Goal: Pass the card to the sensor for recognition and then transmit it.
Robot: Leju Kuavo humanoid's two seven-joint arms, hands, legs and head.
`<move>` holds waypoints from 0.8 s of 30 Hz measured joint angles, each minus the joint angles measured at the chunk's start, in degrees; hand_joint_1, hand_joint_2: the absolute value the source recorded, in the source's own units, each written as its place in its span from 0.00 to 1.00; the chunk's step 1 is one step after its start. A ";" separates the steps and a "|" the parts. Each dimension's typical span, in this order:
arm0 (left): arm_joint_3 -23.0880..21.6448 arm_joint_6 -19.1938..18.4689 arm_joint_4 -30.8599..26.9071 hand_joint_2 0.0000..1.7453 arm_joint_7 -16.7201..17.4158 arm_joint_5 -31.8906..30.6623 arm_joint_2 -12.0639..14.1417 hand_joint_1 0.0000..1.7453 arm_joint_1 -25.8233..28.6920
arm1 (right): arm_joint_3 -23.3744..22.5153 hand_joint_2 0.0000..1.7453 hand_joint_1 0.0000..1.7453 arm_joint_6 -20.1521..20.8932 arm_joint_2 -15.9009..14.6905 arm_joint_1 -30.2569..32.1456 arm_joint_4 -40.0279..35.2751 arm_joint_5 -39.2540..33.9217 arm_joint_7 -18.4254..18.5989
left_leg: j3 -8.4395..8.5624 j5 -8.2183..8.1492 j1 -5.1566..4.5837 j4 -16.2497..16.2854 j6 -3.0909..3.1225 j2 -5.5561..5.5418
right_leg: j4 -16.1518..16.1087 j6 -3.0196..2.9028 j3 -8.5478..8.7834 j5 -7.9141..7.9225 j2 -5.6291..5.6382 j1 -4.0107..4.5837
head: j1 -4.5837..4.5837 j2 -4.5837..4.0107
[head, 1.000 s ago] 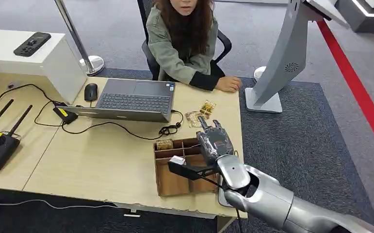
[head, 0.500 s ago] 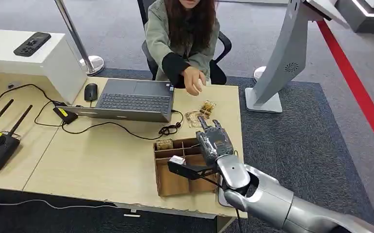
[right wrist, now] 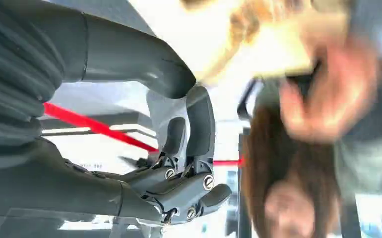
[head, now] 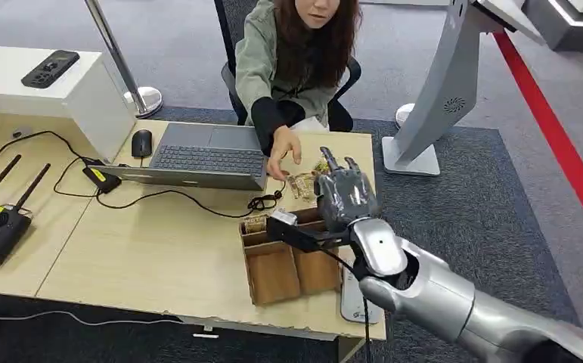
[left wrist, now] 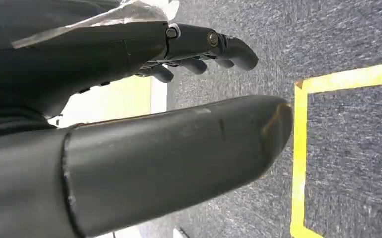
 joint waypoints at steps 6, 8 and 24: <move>0.24 0.04 0.00 0.00 -0.18 0.15 -0.02 0.00 0.29 | -4.40 1.00 1.00 -2.65 -4.32 -2.30 -8.37 -0.48 0.31 | 0.00 0.01 -0.02 0.00 0.03 -0.01 | 0.00 0.01 0.00 0.01 0.00 -0.02 | 0.00 0.00; 0.42 0.04 0.00 0.00 -0.20 0.13 -0.02 0.00 0.30 | -5.73 1.00 1.00 -3.02 -5.36 -2.37 -10.48 -0.20 0.33 | 0.00 0.01 -0.02 0.00 0.03 0.00 | 0.00 0.01 0.01 0.01 0.00 -0.02 | -0.02 0.00; 0.53 -0.39 -0.07 0.00 -0.09 -1.62 -0.09 0.00 0.09 | -9.38 1.00 1.00 -7.45 -6.35 -2.72 -15.06 1.59 0.24 | -0.08 0.02 0.00 0.00 0.03 -0.03 | 0.00 0.01 0.04 0.01 -0.01 0.00 | 0.00 0.00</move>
